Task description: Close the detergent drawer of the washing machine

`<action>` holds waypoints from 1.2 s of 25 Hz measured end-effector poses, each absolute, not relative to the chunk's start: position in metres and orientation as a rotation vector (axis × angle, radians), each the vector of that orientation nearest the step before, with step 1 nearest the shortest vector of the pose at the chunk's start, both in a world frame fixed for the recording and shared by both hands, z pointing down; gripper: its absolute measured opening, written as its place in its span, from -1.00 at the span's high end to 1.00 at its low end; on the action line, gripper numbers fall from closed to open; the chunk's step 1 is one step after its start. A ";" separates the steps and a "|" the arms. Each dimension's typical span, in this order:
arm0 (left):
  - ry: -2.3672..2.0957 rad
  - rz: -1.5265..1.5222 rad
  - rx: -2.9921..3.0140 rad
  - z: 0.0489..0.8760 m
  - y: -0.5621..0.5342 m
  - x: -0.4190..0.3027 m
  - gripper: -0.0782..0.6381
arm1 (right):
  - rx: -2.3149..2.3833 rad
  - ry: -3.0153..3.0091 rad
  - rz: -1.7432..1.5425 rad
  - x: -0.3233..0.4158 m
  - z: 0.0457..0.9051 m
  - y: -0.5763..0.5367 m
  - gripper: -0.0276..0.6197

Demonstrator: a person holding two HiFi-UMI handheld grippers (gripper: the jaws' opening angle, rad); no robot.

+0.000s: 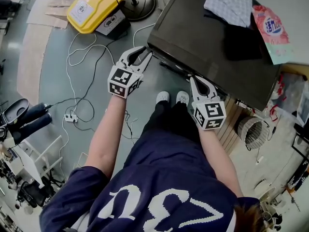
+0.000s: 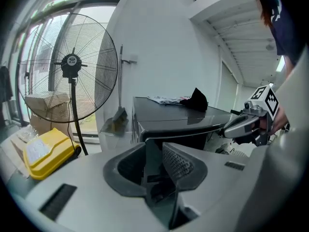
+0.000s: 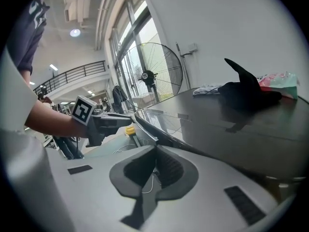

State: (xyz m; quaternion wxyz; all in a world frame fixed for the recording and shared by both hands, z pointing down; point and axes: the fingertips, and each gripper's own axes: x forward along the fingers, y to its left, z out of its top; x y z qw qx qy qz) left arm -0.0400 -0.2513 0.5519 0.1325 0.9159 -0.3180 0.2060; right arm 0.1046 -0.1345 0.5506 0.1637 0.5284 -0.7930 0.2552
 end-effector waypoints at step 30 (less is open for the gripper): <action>-1.204 0.401 2.513 0.555 -0.253 -0.039 0.49 | 1.818 -2.192 0.907 0.112 0.555 -0.139 0.85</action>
